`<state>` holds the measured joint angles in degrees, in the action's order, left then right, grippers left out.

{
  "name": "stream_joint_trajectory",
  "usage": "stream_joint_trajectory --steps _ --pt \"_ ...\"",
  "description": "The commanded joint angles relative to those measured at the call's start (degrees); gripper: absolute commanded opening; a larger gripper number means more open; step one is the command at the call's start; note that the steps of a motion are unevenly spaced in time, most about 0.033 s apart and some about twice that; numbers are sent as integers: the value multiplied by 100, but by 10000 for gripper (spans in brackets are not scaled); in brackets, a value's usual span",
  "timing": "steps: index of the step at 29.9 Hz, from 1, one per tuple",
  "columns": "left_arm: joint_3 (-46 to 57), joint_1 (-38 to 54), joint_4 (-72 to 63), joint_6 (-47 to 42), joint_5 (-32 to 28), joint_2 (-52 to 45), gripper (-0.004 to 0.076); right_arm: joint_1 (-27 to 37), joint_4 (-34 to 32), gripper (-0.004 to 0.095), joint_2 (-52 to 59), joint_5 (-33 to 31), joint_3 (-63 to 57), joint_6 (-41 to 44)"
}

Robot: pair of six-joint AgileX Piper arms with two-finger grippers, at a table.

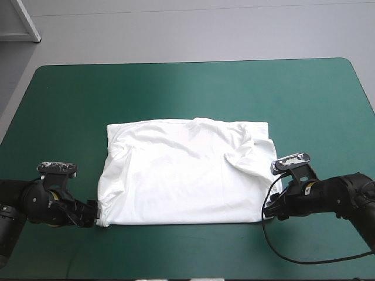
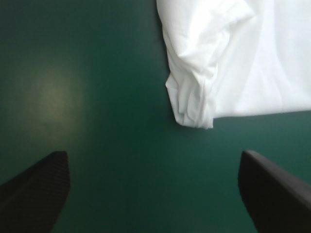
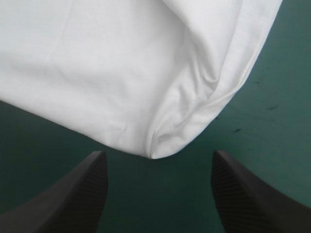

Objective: Fold the cloth

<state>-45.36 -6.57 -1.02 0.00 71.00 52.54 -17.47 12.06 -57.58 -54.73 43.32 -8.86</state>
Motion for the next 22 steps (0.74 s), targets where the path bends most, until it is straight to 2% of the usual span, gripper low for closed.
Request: stream_joint_trajectory --steps 1,10,15,22 --pt "208 -55 -292 -69 -390 -35 683 1 128 581 86 230 129 -15" --pt "576 -364 -382 -57 -1133 446 675 1 117 580 86 256 129 -58" --pt "576 -747 -382 -57 -1649 1129 603 1 117 580 86 245 129 -72" --pt "576 -1063 -346 -216 -1856 2068 470 1 117 581 86 34 129 -72"
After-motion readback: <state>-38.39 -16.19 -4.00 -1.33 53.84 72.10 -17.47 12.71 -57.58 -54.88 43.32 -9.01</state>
